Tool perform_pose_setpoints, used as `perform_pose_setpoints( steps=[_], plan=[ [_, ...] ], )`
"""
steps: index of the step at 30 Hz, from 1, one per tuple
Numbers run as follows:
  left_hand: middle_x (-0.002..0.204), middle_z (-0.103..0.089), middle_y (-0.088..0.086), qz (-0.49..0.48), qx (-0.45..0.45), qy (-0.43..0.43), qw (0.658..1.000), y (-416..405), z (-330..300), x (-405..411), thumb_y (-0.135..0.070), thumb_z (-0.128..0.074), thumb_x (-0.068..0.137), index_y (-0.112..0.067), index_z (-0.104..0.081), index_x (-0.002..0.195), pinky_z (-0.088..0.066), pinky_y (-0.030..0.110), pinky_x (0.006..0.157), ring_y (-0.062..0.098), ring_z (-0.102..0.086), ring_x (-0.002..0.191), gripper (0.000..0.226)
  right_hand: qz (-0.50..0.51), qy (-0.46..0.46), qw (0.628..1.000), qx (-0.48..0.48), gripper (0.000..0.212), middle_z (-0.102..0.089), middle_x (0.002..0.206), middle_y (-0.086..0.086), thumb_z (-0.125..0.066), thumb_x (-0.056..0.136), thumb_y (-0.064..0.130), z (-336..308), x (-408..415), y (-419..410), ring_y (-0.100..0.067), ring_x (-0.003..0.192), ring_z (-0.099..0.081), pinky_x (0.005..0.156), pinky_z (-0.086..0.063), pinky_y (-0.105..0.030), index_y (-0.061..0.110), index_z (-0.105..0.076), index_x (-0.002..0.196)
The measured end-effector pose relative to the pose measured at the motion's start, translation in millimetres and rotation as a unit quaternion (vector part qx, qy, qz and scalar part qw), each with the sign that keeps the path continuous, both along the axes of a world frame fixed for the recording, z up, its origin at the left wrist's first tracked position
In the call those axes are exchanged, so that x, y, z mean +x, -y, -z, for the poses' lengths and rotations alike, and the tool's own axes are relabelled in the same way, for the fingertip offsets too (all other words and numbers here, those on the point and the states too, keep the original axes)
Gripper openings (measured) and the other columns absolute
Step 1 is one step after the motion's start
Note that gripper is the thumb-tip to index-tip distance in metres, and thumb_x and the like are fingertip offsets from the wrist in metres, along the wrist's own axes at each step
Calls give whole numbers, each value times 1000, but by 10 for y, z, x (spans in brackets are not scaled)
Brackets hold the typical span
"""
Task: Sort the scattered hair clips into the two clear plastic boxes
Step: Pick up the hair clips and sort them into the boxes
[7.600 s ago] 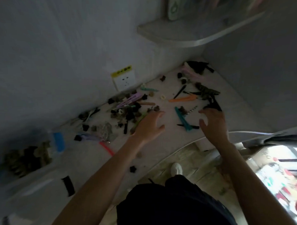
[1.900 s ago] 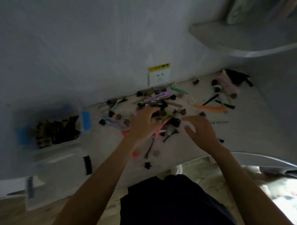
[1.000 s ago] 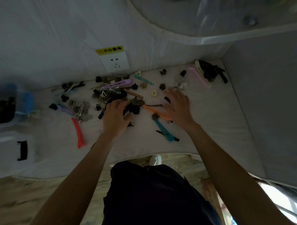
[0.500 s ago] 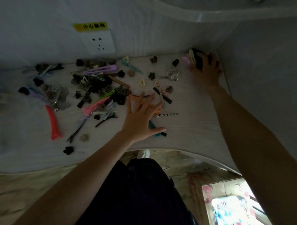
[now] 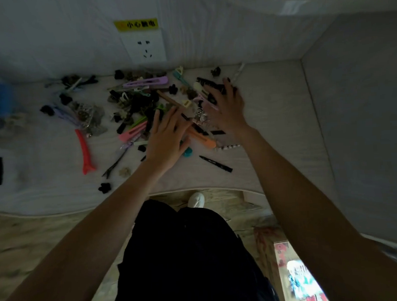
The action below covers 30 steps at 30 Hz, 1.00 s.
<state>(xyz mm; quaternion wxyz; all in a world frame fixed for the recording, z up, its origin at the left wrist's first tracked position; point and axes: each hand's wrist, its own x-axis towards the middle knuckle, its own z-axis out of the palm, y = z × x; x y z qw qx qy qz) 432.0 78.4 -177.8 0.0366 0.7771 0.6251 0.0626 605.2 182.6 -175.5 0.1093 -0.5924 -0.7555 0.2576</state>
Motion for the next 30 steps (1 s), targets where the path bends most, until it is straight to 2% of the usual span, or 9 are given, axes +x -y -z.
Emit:
perform_pose_setpoints(
  steps=[4, 7, 10, 13, 16, 19, 25, 28, 30],
  plan=[
    [133, -51, 9, -31, 45, 58, 997, 97, -75, -149, -33, -42, 92, -13, -57, 112, -12, 44, 117, 27, -38, 132, 32, -49, -65, 997, -16, 59, -11, 157, -11, -33, 88, 56, -115, -191, 194, -33, 143, -11, 114, -12, -55, 31, -30, 142],
    [132, -52, 10, -43, 62, 119, 990, 211, -144, -218, -35, -47, 91, -14, -54, 114, -27, 48, 112, 27, -38, 130, 32, -26, -90, 995, 31, 73, -9, 157, -12, -36, 84, 67, -208, 2, 532, -37, 143, -8, 114, -7, -60, 27, -27, 144],
    [134, -50, 11, -93, 68, 147, 982, 383, -176, -335, -38, -48, 90, -14, -51, 121, -30, 48, 109, 28, -38, 128, 40, -1, -34, 998, 44, 93, 2, 157, -12, -44, 73, 74, -213, 313, 1135, -35, 143, 9, 112, 5, -53, 27, -13, 147],
    [137, -47, 13, -126, 60, 142, 980, 600, -108, -467, -43, -50, 87, -16, -46, 129, -27, 54, 110, 32, -37, 131, 50, 13, 52, 998, 27, 106, 3, 156, -18, -33, 66, 86, -33, 406, 1632, -39, 142, 10, 112, 5, -56, 24, -4, 148],
    [145, -38, 16, -177, 3, 84, 981, 709, -28, -540, -55, -46, 83, -19, -38, 135, -21, 56, 110, 36, -31, 136, 64, 4, 118, 993, 8, 99, -5, 153, -27, -22, 74, 83, 145, 256, 1623, -47, 140, 0, 112, -4, -61, 19, -8, 148],
    [147, -34, 17, -208, -45, 105, 972, 695, -15, -630, -59, -42, 81, -16, -37, 137, -26, 58, 109, 36, -30, 136, 70, -30, 128, 991, 18, 91, -10, 149, -34, -18, 80, 77, 165, -59, 1356, -49, 139, -6, 113, -10, -59, 16, -15, 147],
    [137, -45, 15, -224, -24, 168, 960, 613, -86, -687, -49, -44, 80, -13, -46, 130, -34, 44, 107, 33, -38, 129, 61, -98, 121, 987, -47, 86, 11, 154, -21, -41, 80, 70, 12, -455, 967, -38, 142, 14, 113, 6, -56, 27, -10, 148],
    [130, -50, 13, -225, 1, 180, 958, 479, -183, -717, -43, -48, 79, -12, -53, 120, -37, 42, 103, 31, -43, 123, 52, -52, 52, 997, 0, 58, -17, 152, -15, -54, 83, 55, -236, -377, 896, -34, 139, -13, 110, -16, -51, 27, -43, 133],
    [128, -50, 12, -210, -1, 198, 957, 346, -264, -703, -34, -60, 81, -10, -52, 119, -41, 41, 97, 31, -43, 119, 46, 6, -3, 995, 95, 40, -42, 136, -17, -56, 85, 40, -385, -309, 781, -38, 123, -37, 99, -35, -49, 18, -56, 118]
  ],
)
